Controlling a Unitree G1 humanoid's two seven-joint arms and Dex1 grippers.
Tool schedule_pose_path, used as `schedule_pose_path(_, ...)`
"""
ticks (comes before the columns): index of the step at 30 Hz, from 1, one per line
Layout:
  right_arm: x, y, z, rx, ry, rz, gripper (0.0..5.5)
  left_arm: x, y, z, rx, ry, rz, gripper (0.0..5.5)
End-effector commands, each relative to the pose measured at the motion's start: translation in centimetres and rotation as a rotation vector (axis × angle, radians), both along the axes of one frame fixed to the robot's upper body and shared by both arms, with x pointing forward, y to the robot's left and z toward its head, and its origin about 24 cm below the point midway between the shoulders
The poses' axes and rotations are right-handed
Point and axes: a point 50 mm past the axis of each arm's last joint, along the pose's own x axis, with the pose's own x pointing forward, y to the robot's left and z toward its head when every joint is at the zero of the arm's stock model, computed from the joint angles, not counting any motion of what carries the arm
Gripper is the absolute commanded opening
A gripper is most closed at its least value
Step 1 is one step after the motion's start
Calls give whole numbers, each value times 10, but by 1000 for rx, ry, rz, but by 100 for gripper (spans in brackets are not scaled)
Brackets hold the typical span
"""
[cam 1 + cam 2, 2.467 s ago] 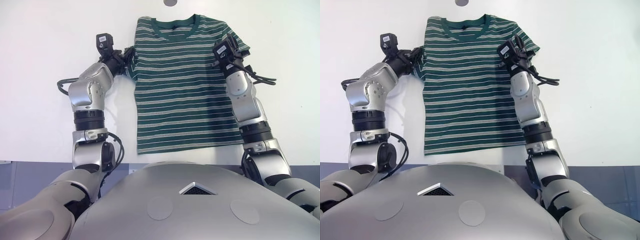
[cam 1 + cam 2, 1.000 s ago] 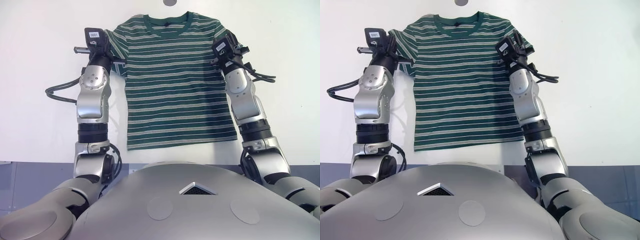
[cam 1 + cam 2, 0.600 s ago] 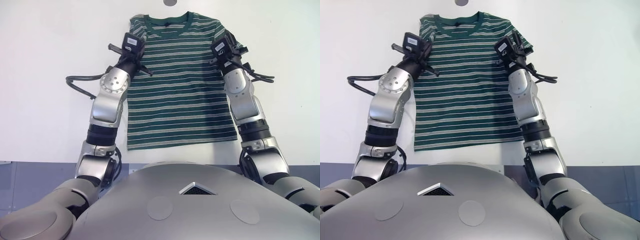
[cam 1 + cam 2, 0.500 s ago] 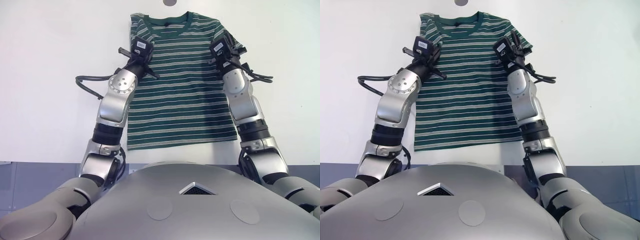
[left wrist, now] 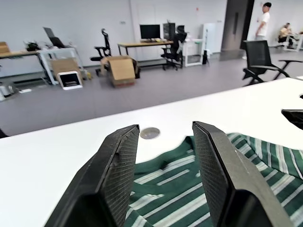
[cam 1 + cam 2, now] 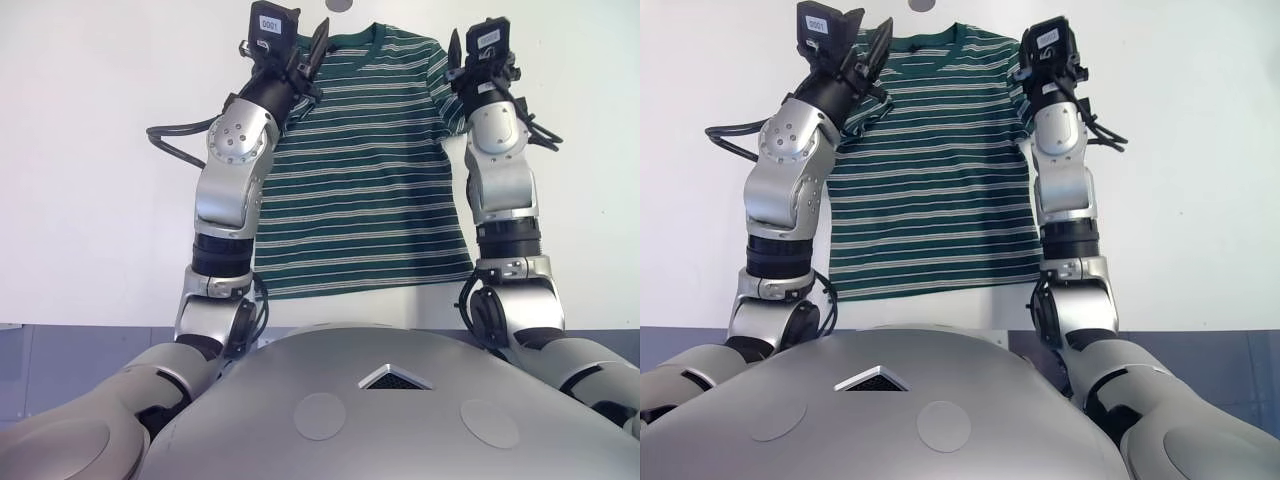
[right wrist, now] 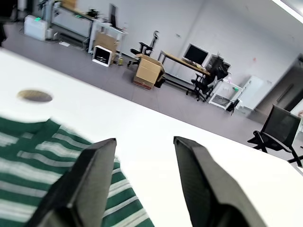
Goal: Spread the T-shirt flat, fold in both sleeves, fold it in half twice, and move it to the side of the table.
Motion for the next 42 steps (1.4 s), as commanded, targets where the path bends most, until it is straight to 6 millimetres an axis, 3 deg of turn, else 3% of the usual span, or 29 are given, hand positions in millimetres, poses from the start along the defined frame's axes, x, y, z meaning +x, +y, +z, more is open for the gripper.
schedule_pose_path(1,7,-16,-12,175,111,-99,247,3,3,4,-6,-37,21,206)
schedule_pose_path(3,7,-21,-17,201,133,-132,247,2,3,3,-6,-38,24,206)
schedule_pose_path(6,0,-26,-40,256,210,-224,247,1,4,0,-5,-37,28,206)
schedule_pose_path(15,-21,-16,-72,270,303,-274,247,3,11,-4,7,-53,54,206)
schedule_pose_path(23,-22,-9,-74,312,315,-269,112,5,10,-6,1,-51,74,206)
schedule_pose_path(26,-21,-13,-72,321,285,-291,55,5,14,-6,6,-50,80,206)
schedule_pose_path(29,-14,-14,-50,290,140,-297,1,5,15,-8,7,-43,87,206)
schedule_pose_path(33,-7,-2,-27,238,64,-213,1,4,14,-10,2,-33,91,206)
schedule_pose_path(42,0,31,-10,147,101,2,1,4,13,-12,1,-29,101,206)
